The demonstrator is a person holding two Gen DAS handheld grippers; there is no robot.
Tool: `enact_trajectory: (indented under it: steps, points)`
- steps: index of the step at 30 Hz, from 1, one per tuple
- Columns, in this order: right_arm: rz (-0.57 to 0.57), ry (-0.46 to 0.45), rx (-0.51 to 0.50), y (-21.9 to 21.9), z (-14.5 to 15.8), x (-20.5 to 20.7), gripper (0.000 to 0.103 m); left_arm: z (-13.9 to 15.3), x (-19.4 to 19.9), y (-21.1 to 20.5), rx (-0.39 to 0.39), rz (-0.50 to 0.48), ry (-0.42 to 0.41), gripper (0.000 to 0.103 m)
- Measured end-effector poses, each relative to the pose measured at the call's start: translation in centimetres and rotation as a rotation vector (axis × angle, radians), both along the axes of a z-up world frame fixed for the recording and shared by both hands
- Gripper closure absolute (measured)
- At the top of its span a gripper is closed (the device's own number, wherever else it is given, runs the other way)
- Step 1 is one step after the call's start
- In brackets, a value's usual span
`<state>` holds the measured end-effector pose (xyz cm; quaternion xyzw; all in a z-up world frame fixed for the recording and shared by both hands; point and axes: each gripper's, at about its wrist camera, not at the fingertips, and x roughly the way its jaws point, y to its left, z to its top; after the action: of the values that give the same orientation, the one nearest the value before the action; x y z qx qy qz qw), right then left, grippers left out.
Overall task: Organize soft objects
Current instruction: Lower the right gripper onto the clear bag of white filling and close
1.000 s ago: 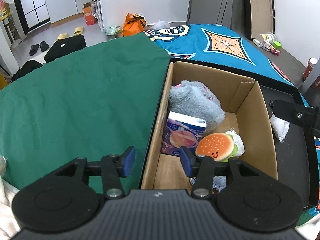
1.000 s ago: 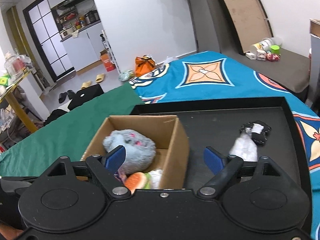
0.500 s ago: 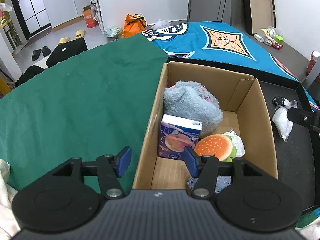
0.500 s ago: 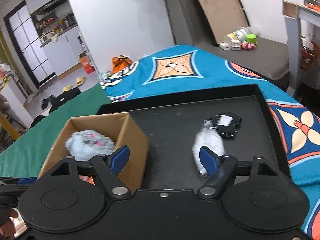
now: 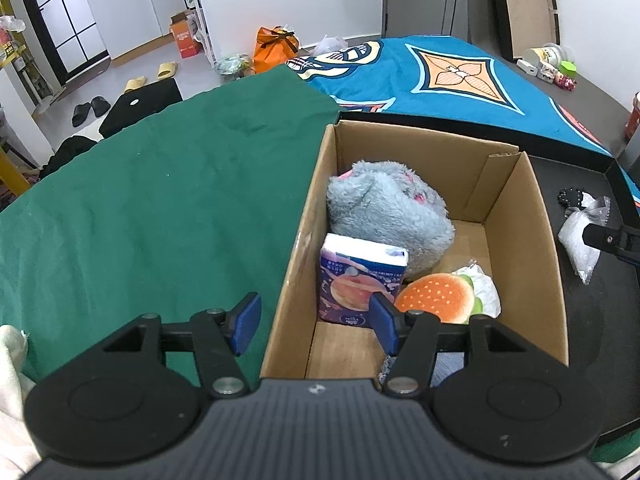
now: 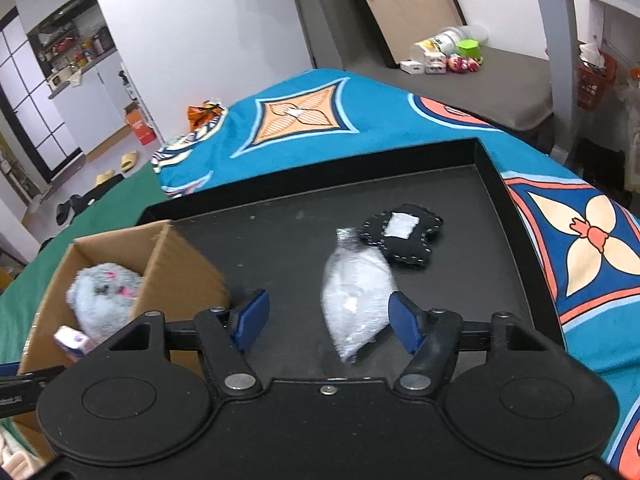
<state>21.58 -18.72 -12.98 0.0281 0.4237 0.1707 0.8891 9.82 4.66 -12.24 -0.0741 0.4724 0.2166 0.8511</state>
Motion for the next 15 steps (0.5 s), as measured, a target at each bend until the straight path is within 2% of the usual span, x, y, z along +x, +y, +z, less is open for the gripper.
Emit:
enact_trajectory:
  steps: [15]
  points:
    - [-0.038,0.03,-0.026,-0.2,-2.6,2.2,0.039,-0.7,0.8,-0.3,0.015,-0.005,0.029,0.045]
